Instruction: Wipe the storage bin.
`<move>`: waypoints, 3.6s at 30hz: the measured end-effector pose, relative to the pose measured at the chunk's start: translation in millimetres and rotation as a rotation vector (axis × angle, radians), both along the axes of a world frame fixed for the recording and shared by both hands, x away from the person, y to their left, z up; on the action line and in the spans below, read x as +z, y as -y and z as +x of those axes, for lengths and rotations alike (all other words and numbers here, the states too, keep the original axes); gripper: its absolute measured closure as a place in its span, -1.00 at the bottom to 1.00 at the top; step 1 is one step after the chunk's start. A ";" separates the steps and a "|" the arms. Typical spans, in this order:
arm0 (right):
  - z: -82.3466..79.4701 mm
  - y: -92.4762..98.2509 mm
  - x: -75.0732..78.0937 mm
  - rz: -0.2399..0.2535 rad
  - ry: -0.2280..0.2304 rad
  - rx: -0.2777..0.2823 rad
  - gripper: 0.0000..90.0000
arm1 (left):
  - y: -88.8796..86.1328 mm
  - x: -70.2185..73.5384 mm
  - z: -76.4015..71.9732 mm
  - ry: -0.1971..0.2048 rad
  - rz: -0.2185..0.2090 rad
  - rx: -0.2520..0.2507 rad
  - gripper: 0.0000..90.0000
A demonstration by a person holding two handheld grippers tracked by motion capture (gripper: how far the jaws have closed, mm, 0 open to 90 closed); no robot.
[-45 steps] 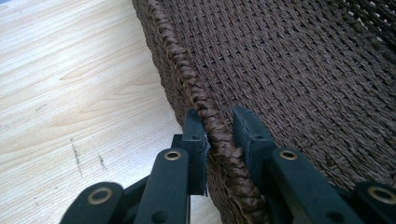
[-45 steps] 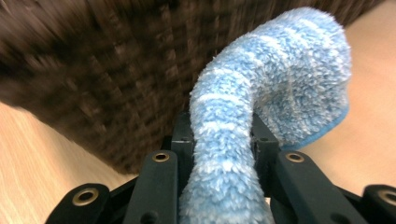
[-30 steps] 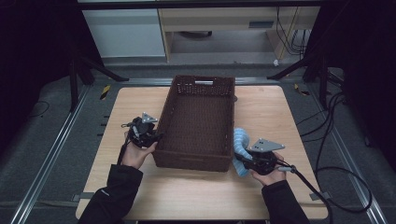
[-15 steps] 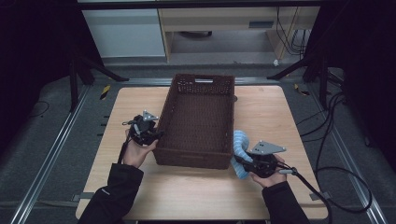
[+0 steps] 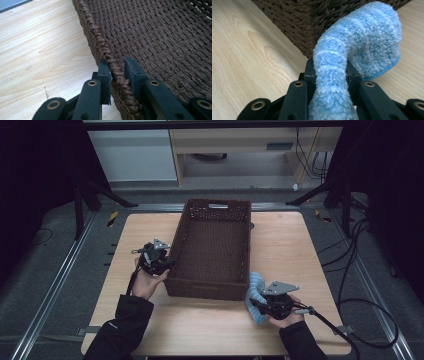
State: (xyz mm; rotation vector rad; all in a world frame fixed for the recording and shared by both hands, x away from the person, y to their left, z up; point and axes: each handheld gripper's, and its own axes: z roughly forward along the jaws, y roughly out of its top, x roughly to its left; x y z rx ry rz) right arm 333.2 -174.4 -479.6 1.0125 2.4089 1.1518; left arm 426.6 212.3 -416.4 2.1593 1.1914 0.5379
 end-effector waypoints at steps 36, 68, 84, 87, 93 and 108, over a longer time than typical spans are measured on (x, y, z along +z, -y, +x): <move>-7.4 48.8 22.0 0.021 0.067 -0.169 0.57 | 0.3 0.2 -0.1 -0.003 0.008 -0.003 0.67; 0.3 108.5 13.9 0.012 0.115 -0.389 0.08 | 0.4 0.4 -0.1 -0.005 0.010 -0.007 0.67; 6.0 102.7 40.4 0.086 0.164 -0.378 0.09 | -4.3 1.6 -1.5 -0.014 -0.009 -0.026 0.68; 8.4 100.0 45.8 0.093 0.171 -0.369 0.10 | -4.5 1.8 -3.0 -0.015 -0.005 -0.028 0.68; 23.2 83.1 64.1 0.127 0.189 -0.336 0.10 | -6.7 2.2 -9.4 -0.015 0.007 -0.037 0.68; 88.8 13.7 81.9 0.180 0.179 -0.230 0.10 | -14.3 1.8 -20.3 -0.009 0.011 -0.056 0.67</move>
